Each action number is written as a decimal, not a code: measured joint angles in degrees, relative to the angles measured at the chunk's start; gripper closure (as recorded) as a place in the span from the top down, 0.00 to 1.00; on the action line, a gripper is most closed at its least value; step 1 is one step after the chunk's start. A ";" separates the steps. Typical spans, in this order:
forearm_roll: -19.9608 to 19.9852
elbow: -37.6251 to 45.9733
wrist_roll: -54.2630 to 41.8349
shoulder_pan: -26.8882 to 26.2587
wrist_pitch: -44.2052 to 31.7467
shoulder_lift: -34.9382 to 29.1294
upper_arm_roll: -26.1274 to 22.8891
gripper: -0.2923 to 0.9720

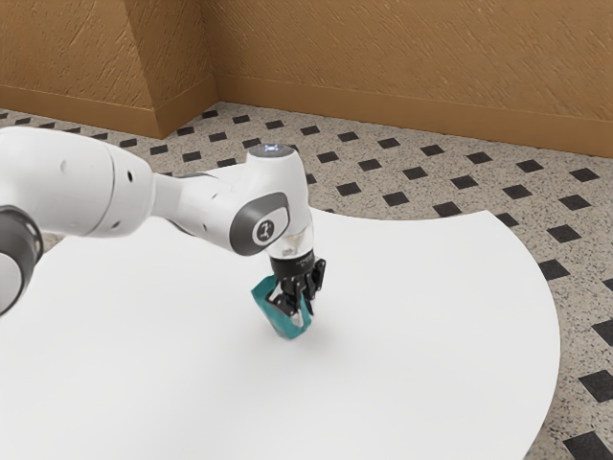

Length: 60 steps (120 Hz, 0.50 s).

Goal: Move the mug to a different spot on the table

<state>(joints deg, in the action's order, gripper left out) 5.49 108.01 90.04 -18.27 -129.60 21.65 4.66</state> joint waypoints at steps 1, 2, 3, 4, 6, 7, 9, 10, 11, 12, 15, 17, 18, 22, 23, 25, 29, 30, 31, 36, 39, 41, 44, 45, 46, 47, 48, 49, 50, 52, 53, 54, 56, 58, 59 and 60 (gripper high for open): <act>-0.01 -0.05 0.00 -0.01 0.11 -0.05 0.00 0.30; -0.03 -0.09 0.01 -0.01 0.22 -0.09 0.00 0.30; -0.04 -0.12 0.01 -0.01 0.33 -0.13 0.00 0.30; -0.05 -0.15 0.01 -0.02 0.44 -0.18 0.01 0.30; -0.11 -0.20 0.02 -0.01 0.68 -0.26 0.04 0.30; -0.16 -0.21 0.02 -0.01 0.79 -0.30 0.03 0.30; -0.26 -0.24 0.03 -0.01 1.02 -0.39 0.04 0.30; -0.31 -0.25 0.03 -0.01 1.13 -0.44 0.05 0.30; -0.36 -0.26 0.03 -0.01 1.25 -0.49 0.05 0.30; -0.40 -0.27 0.04 -0.01 1.37 -0.53 0.06 0.30; -0.56 -0.26 0.05 -0.02 1.74 -0.71 0.16 0.30; -0.71 -0.25 0.06 -0.02 2.00 -0.83 0.24 0.30; -0.79 -0.25 0.06 -0.01 2.14 -0.88 0.28 0.30; -1.10 -0.24 0.08 -0.03 2.75 -1.22 0.39 0.30; -1.18 -0.24 0.08 -0.04 2.90 -1.28 0.41 0.29; -1.31 -0.24 0.09 -0.06 3.21 -1.44 0.48 0.29; -1.54 -0.23 0.11 -0.07 3.87 -1.79 0.62 0.28; -1.59 -0.23 0.11 -0.07 4.05 -1.89 0.66 0.28; -1.64 -0.23 0.12 -0.07 4.25 -2.01 0.69 0.28; -1.83 -0.19 0.14 -0.09 5.27 -2.55 1.04 0.27; -1.92 -0.09 0.15 -0.09 5.97 -3.00 1.33 0.27; -1.98 0.01 0.16 -0.11 6.41 -3.29 1.57 0.26; -2.05 0.17 0.17 -0.10 7.04 -3.72 1.93 0.26; -2.07 0.22 0.17 -0.14 7.29 -3.89 2.10 0.26; -2.09 0.25 0.17 -0.14 7.52 -4.05 2.25 0.26; -2.11 0.29 0.18 -0.16 7.75 -4.21 2.42 0.26; -2.12 0.33 0.18 -0.15 7.97 -4.35 2.58 0.26; -2.16 0.40 0.18 -0.16 8.18 -4.49 2.75 0.26; -2.20 0.46 0.19 -0.16 8.38 -4.61 2.89 0.26; -2.35 0.78 0.20 -0.14 8.75 -4.92 3.13 0.26; -2.44 0.96 0.20 -0.16 8.93 -5.11 3.28 0.26; -2.53 1.12 0.21 -0.16 9.09 -5.27 3.41 0.26; -2.69 1.37 0.22 -0.17 9.42 -5.54 3.72 0.25; -2.83 1.57 0.22 -0.16 9.72 -5.79 3.96 0.25; -2.90 1.65 0.23 -0.15 9.87 -5.92 4.06 0.25; -2.96 1.72 0.23 -0.14 10.03 -6.02 4.15 0.25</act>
<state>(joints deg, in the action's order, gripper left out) 2.53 109.74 90.27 -18.41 -119.56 15.63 8.81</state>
